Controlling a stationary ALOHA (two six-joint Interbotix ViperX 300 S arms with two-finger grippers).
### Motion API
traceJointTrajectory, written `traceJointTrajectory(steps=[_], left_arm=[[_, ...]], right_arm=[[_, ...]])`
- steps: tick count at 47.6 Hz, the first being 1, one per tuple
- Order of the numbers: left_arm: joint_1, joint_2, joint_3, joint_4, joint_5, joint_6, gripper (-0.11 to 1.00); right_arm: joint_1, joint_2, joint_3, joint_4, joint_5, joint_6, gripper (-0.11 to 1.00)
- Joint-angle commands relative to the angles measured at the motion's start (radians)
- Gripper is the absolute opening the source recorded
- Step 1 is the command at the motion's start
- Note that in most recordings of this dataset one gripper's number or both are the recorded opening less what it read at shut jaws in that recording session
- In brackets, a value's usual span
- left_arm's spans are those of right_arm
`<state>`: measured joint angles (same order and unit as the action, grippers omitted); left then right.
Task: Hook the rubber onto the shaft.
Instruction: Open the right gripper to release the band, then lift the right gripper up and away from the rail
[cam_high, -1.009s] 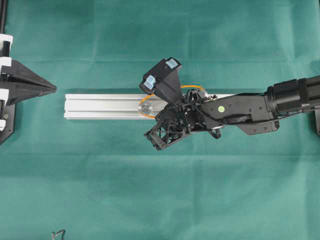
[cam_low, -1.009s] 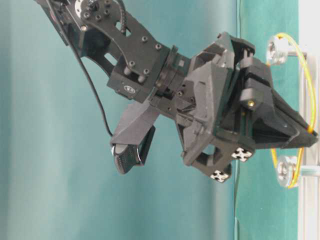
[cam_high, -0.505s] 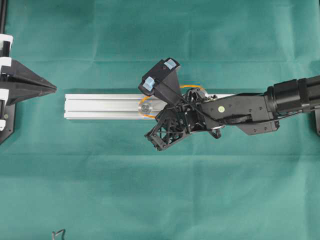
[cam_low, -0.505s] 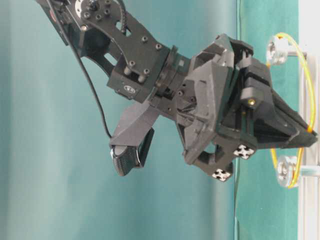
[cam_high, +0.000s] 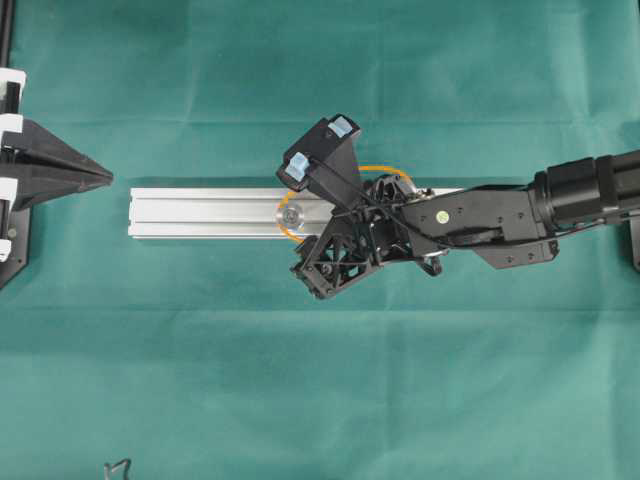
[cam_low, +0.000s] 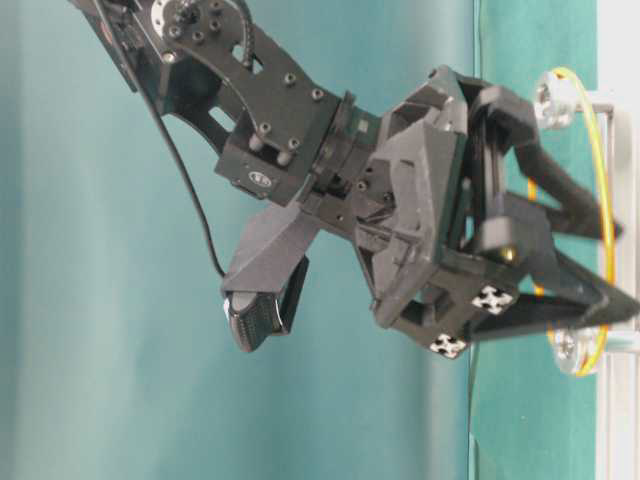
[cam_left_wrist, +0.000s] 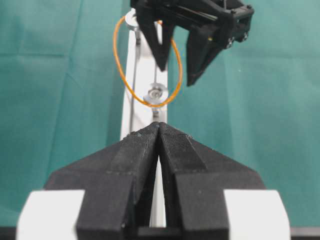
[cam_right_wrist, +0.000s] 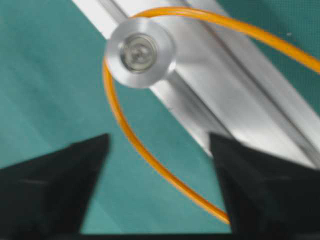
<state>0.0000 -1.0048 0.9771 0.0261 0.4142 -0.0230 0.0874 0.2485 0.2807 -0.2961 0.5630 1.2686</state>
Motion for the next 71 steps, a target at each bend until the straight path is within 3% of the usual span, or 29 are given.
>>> traceJointTrajectory(steps=[1,29,71], left_arm=[[0.002,0.006,-0.034,0.002,-0.006,-0.002,0.00],[0.003,0.006,-0.034,0.002,-0.005,0.000,0.00],[0.003,0.006,-0.037,0.002,-0.006,-0.002,0.00]], right_arm=[[0.002,-0.043,-0.008,-0.003,-0.002,-0.003,0.95],[0.002,-0.091,-0.008,-0.005,0.002,-0.025,0.93],[-0.002,-0.282,-0.006,-0.005,0.133,-0.095,0.93]])
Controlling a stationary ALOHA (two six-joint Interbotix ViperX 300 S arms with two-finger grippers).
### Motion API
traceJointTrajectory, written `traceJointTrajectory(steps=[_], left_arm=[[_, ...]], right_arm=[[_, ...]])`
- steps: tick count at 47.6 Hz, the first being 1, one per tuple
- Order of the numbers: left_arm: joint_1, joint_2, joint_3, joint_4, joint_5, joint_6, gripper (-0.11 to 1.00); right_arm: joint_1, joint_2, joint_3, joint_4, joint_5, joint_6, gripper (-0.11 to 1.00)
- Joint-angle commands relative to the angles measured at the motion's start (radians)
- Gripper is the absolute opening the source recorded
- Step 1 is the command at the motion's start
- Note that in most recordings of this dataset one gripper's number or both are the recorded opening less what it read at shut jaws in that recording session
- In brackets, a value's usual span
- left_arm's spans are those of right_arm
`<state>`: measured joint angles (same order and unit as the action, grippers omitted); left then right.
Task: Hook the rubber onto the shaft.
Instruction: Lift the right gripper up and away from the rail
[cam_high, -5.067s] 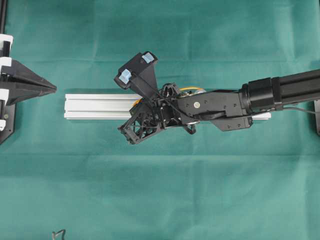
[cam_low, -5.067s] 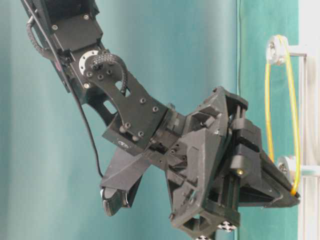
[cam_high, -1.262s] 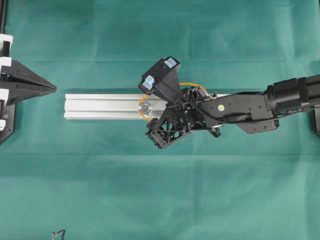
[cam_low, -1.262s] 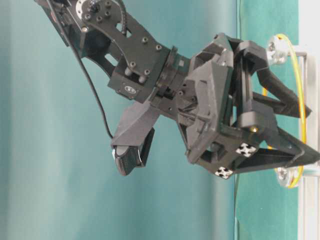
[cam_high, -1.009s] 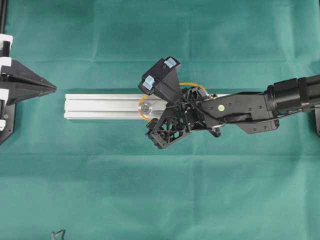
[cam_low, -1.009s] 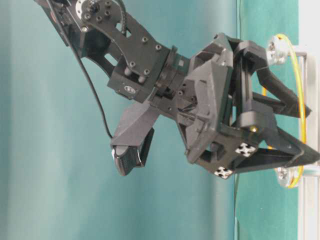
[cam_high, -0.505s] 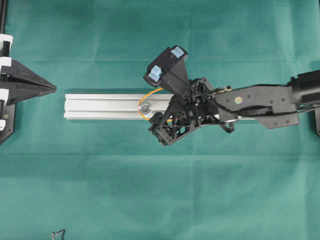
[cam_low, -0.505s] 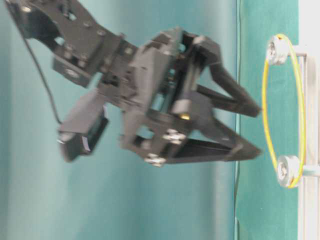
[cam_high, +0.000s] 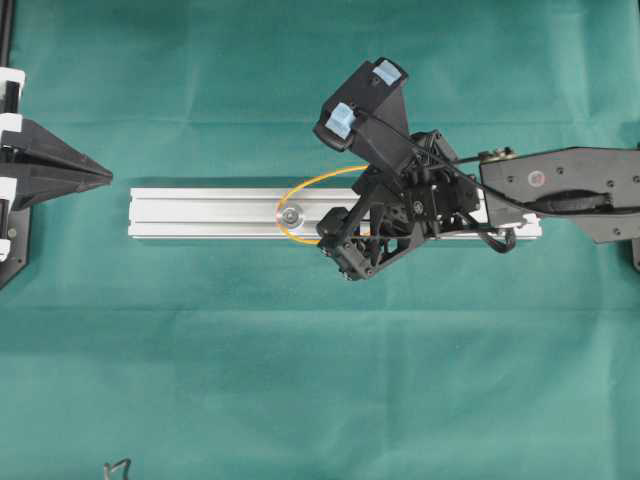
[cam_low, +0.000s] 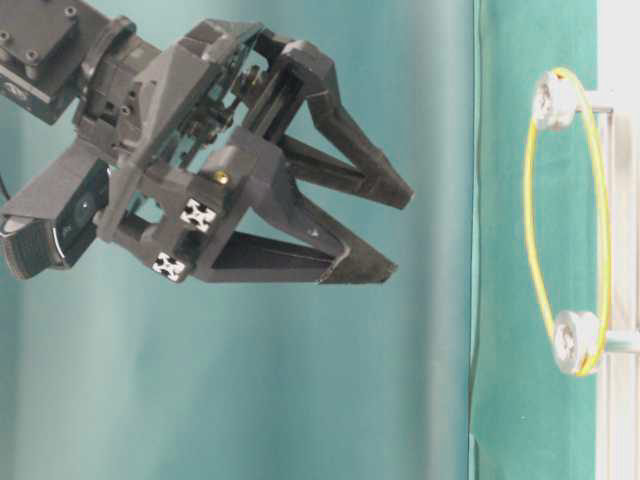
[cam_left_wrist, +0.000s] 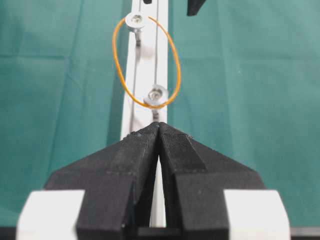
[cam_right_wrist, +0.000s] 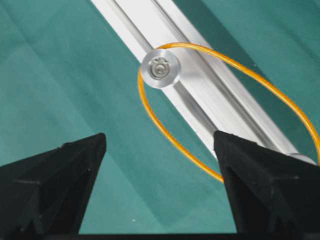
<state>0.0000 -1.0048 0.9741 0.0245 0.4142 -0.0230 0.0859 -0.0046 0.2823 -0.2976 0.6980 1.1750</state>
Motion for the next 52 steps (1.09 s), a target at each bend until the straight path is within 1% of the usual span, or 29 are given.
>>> traceJointTrajectory(steps=[1,6,9,13,18,20,27,29,33,37,40,52], left_arm=[[0.002,0.006,-0.034,0.003,-0.005,-0.002,0.00],[0.003,0.006,-0.035,0.003,-0.006,-0.002,0.00],[0.003,0.006,-0.035,0.003,-0.005,-0.002,0.00],[0.003,0.006,-0.035,0.003,-0.006,-0.002,0.00],[0.003,0.008,-0.035,0.003,-0.006,-0.002,0.00],[0.003,0.006,-0.035,0.003,-0.006,-0.002,0.00],[0.003,0.006,-0.037,0.003,-0.005,-0.002,0.00],[0.003,0.006,-0.037,0.003,-0.005,-0.002,0.00],[0.003,0.006,-0.038,0.003,-0.005,-0.002,0.00],[0.003,0.006,-0.038,0.003,-0.005,-0.002,0.00],[0.003,0.008,-0.038,0.003,-0.005,-0.002,0.00],[0.003,0.008,-0.040,0.003,-0.005,-0.002,0.00]], right_arm=[[0.000,-0.031,-0.009,-0.003,-0.002,-0.003,0.93],[0.000,-0.029,-0.008,-0.003,-0.003,-0.006,0.93],[-0.002,-0.031,-0.008,-0.003,-0.005,-0.020,0.93],[0.000,-0.031,-0.009,-0.003,-0.006,-0.063,0.92],[0.000,-0.031,-0.009,-0.003,-0.005,-0.140,0.92],[-0.002,-0.031,-0.009,-0.003,-0.005,-0.181,0.92],[0.000,-0.032,-0.008,-0.003,-0.002,-0.284,0.92],[-0.002,-0.032,-0.008,-0.003,0.000,-0.331,0.92],[-0.002,-0.031,-0.008,-0.003,0.008,-0.405,0.92],[-0.002,-0.032,-0.009,-0.003,0.015,-0.456,0.91],[-0.002,-0.032,-0.014,-0.003,0.020,-0.474,0.92],[-0.002,-0.069,-0.002,-0.005,0.031,-0.483,0.90]])
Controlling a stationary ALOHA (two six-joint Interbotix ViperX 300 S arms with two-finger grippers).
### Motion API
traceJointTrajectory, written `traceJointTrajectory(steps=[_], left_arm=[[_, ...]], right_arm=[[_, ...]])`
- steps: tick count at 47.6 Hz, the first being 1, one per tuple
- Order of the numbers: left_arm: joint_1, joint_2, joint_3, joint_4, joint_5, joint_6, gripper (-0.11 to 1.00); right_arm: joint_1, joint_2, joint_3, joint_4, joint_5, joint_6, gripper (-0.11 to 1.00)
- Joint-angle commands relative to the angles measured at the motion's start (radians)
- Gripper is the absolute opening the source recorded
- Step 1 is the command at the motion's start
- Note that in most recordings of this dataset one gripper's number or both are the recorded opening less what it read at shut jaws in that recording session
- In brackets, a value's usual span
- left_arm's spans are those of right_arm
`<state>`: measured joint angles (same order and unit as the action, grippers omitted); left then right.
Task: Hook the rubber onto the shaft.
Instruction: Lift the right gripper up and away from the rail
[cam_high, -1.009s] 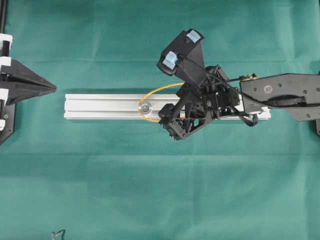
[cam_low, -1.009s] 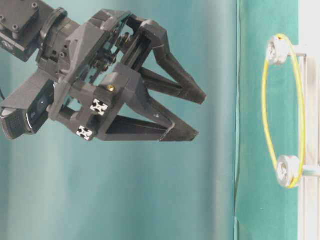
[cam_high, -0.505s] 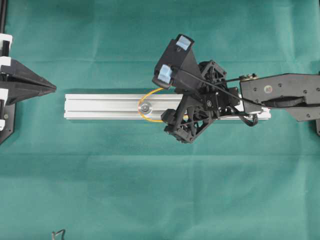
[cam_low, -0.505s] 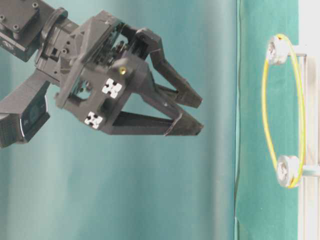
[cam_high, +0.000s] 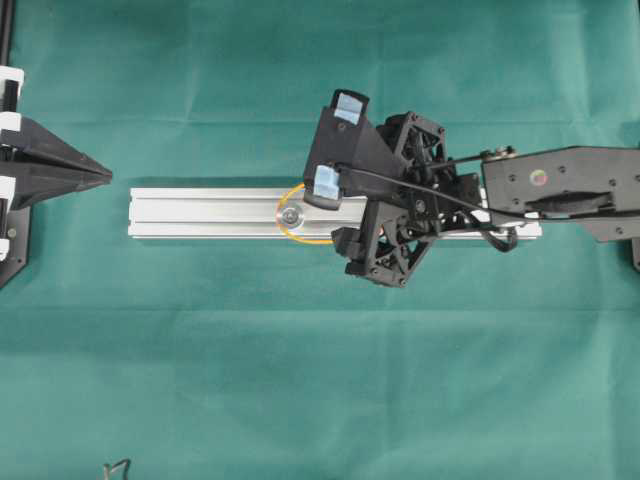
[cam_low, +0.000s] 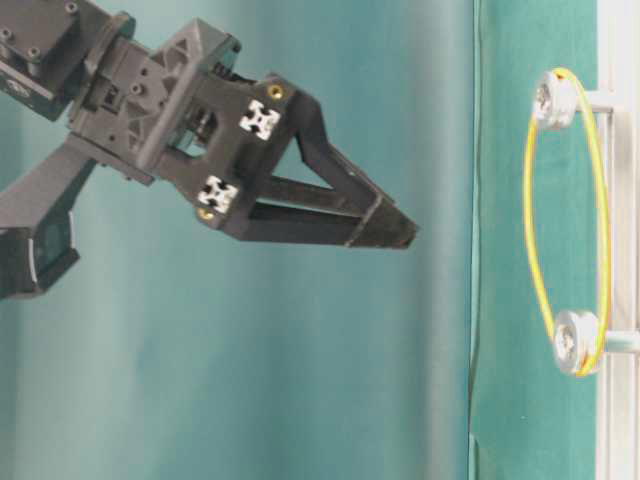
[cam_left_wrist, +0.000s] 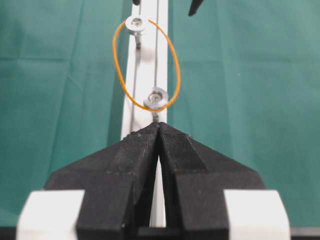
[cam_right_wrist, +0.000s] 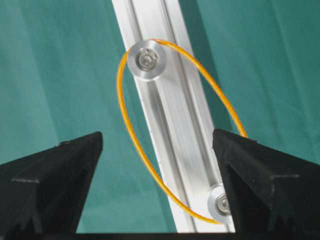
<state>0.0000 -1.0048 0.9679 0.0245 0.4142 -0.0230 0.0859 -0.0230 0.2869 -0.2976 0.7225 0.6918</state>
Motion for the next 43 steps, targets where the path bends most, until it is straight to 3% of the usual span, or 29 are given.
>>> traceJointTrajectory(steps=[1,43], left_arm=[[0.002,0.008,-0.032,0.003,-0.005,-0.002,0.00],[0.003,0.008,-0.034,0.003,-0.005,0.000,0.00]], right_arm=[[-0.002,-0.055,-0.006,-0.006,0.009,0.000,0.90],[-0.002,-0.351,0.215,-0.020,0.051,0.000,0.89]])
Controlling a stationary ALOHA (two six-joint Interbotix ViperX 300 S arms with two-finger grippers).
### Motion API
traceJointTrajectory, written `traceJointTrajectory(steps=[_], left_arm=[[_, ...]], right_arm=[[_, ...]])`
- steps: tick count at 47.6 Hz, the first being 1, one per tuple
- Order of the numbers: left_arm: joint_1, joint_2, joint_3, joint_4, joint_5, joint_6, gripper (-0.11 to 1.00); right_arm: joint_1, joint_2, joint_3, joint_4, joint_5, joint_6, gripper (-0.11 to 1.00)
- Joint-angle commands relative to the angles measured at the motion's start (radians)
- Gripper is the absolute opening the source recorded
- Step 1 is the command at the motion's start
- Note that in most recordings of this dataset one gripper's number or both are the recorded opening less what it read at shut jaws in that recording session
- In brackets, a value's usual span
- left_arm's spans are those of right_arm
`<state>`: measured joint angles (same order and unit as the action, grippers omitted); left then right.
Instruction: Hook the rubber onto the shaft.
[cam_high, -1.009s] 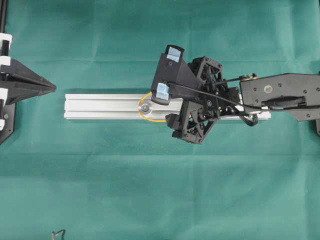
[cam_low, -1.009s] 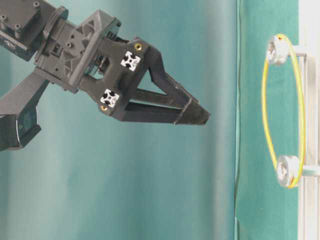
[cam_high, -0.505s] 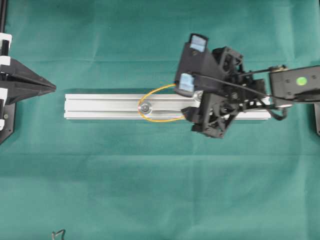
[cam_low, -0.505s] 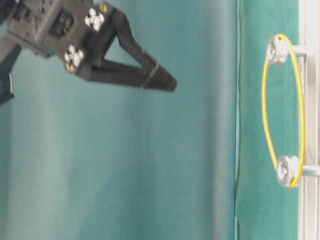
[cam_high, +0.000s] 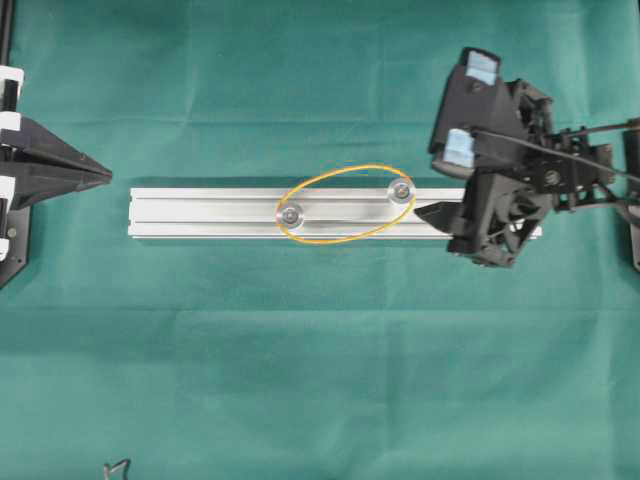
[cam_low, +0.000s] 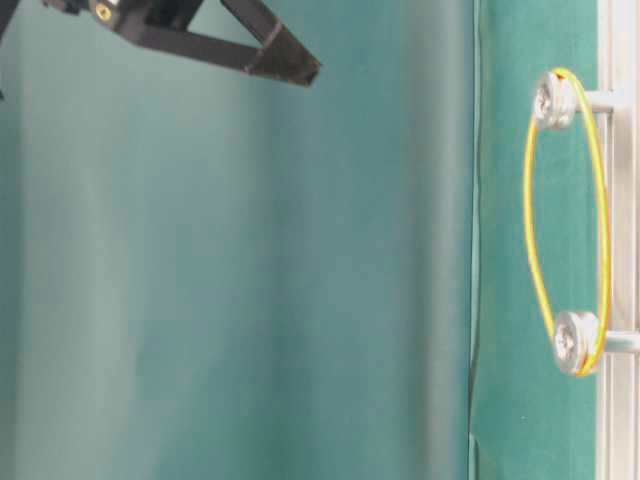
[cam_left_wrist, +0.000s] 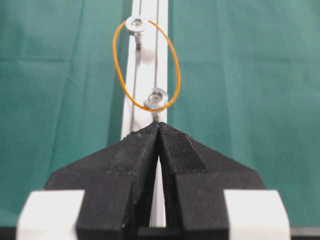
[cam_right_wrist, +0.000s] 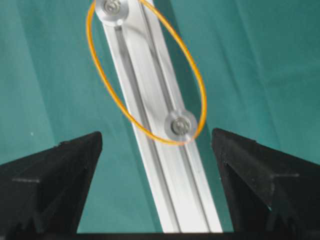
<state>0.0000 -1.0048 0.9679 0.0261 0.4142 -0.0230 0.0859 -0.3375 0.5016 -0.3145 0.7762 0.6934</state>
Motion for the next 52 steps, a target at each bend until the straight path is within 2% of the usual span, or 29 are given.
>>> traceJointTrajectory(steps=[1,52], left_arm=[[0.003,0.006,-0.032,0.002,-0.006,0.000,0.00],[0.003,0.008,-0.032,0.002,-0.005,0.000,0.00]], right_arm=[[-0.002,-0.041,0.005,-0.003,-0.003,-0.002,0.89],[-0.005,-0.057,0.017,-0.014,-0.005,0.000,0.89]])
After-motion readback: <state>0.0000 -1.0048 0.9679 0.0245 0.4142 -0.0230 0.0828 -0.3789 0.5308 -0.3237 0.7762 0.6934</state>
